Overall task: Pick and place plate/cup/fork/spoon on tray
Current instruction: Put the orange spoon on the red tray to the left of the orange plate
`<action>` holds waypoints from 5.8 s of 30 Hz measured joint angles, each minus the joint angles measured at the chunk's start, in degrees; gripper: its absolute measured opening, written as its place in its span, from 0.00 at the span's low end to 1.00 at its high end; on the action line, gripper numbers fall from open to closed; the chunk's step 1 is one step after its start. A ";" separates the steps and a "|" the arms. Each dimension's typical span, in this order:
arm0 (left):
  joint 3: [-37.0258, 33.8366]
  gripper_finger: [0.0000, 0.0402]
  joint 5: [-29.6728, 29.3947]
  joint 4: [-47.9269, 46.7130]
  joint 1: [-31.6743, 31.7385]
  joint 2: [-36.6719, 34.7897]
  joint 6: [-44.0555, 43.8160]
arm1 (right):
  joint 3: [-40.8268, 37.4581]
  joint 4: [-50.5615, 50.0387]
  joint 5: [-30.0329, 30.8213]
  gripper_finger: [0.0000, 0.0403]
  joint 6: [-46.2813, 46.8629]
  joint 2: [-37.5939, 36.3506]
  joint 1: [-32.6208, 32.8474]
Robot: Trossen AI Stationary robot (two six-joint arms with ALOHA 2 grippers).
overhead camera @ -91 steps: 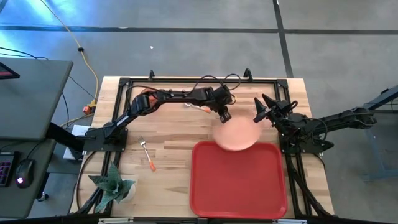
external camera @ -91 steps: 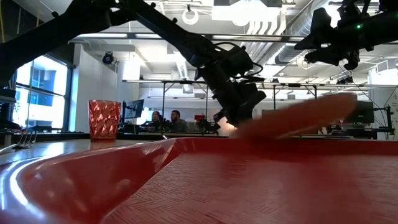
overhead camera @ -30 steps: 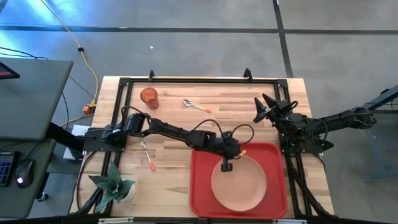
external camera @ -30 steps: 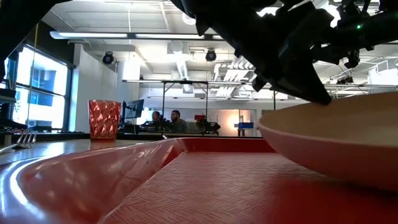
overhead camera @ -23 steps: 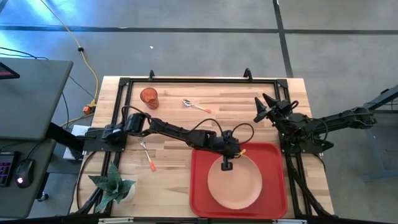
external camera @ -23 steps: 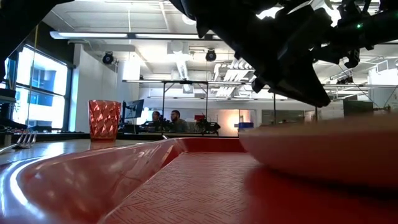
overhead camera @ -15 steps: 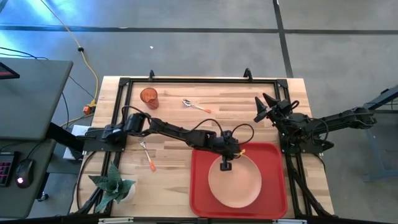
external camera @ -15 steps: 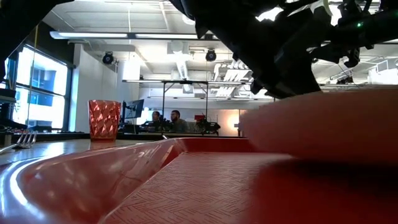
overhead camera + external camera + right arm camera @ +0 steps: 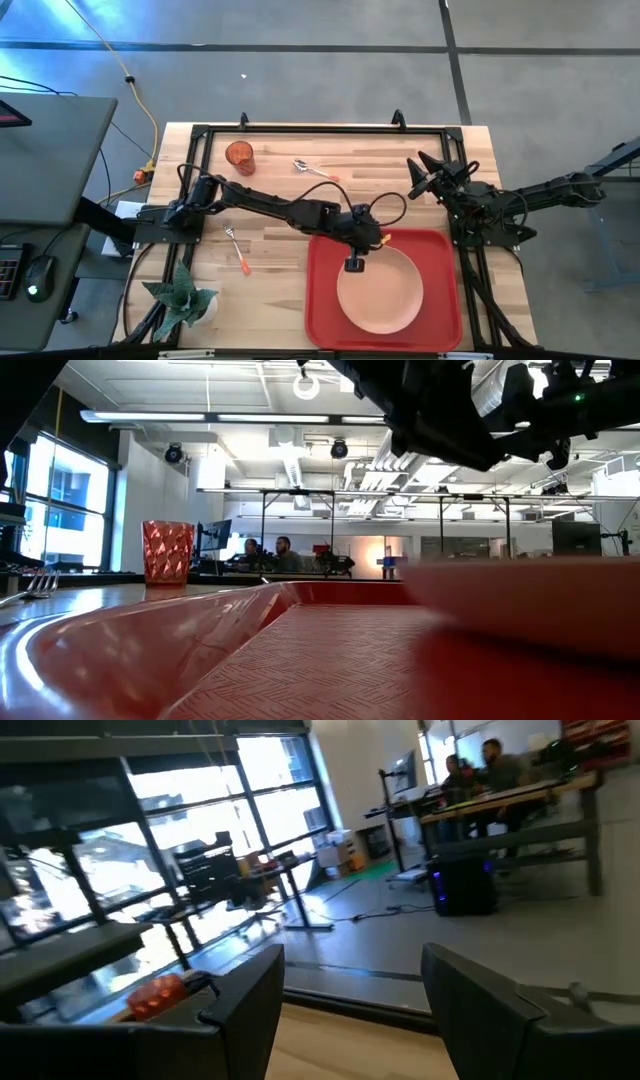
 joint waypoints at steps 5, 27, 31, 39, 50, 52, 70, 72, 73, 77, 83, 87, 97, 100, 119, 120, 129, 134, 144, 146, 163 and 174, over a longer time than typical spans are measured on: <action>-2.21 0.17 -0.04 3.39 -1.26 0.04 1.29 | 0.00 -2.01 -3.84 0.57 3.17 0.04 0.00; -72.38 0.06 -23.05 66.83 -9.86 -37.02 8.79 | 1.45 -6.38 -14.08 0.57 12.36 8.24 -1.43; -76.57 0.08 -26.76 69.45 -8.11 -38.97 7.74 | 6.34 -7.56 -19.06 0.57 14.21 15.76 -2.41; -81.85 0.15 -24.37 78.55 -2.65 -39.63 2.26 | 20.13 -15.94 -18.31 0.57 13.94 35.46 -2.38; -82.90 0.20 -24.24 78.78 -1.75 -38.45 0.26 | 35.85 -22.61 -22.88 0.57 12.25 52.84 -4.59; -82.90 0.20 -23.21 77.96 -1.77 -38.45 -0.15 | 38.40 -22.39 -23.54 0.57 11.31 55.50 -5.27; -92.02 0.18 -22.73 84.52 3.42 -42.35 -3.18 | 54.24 -22.65 -31.15 0.57 8.23 73.25 -10.87; -93.25 0.18 -21.04 87.12 5.64 -44.51 -2.71 | 55.78 -22.93 -33.53 0.57 8.49 74.20 -12.48; -93.77 0.18 -20.13 87.05 6.66 -45.82 -2.34 | 56.54 -22.75 -34.86 0.57 9.17 74.53 -13.19; -93.87 0.18 -16.74 85.32 9.26 -49.86 -2.25 | 58.78 -22.81 -37.43 0.57 10.35 74.62 -15.19; -93.82 0.18 -16.94 82.89 9.97 -50.93 -6.32 | 61.96 -27.18 -37.43 0.57 9.52 74.63 -17.54; -93.83 0.18 -23.14 80.48 9.97 -50.91 -9.31 | 63.68 -32.55 -38.95 0.57 13.65 75.67 -20.47; -93.81 0.18 -26.32 77.60 9.99 -50.89 -9.22 | 65.72 -43.33 -43.88 0.57 15.87 76.62 -24.17; -93.81 0.18 -26.32 76.67 9.99 -50.89 -9.18 | 65.90 -41.92 -46.11 0.57 16.62 77.29 -25.38; -93.77 0.17 -25.38 74.42 10.66 -50.84 -13.64 | 65.81 -40.08 -48.38 0.57 21.84 79.52 -22.96; -93.77 0.17 -24.20 74.40 10.64 -50.84 -14.44 | 65.81 -39.23 -46.50 0.57 19.30 79.78 -22.05; -93.56 0.17 -24.29 75.24 10.67 -48.03 -17.93 | 72.06 -49.10 -40.85 0.57 16.77 83.94 -25.75; -93.55 0.17 -25.22 75.70 10.67 -46.45 -17.86 | 81.92 -61.83 -47.14 0.57 16.28 92.77 -26.30; -93.53 0.17 -24.27 75.65 10.56 -45.99 -17.22 | 103.69 -83.56 -52.60 0.49 10.01 103.99 -25.29; -93.53 0.17 -23.77 75.64 10.56 -45.99 -17.24 | 106.81 -85.99 -55.41 0.45 8.84 105.38 -25.93; -93.53 0.17 -22.74 75.62 10.51 -45.99 -15.12 | 114.09 -95.82 -49.88 0.38 -9.66 106.53 -28.95; -93.53 0.17 -20.57 75.66 10.47 -45.99 -13.70 | 113.96 -97.28 -56.61 0.40 -16.64 107.45 -33.18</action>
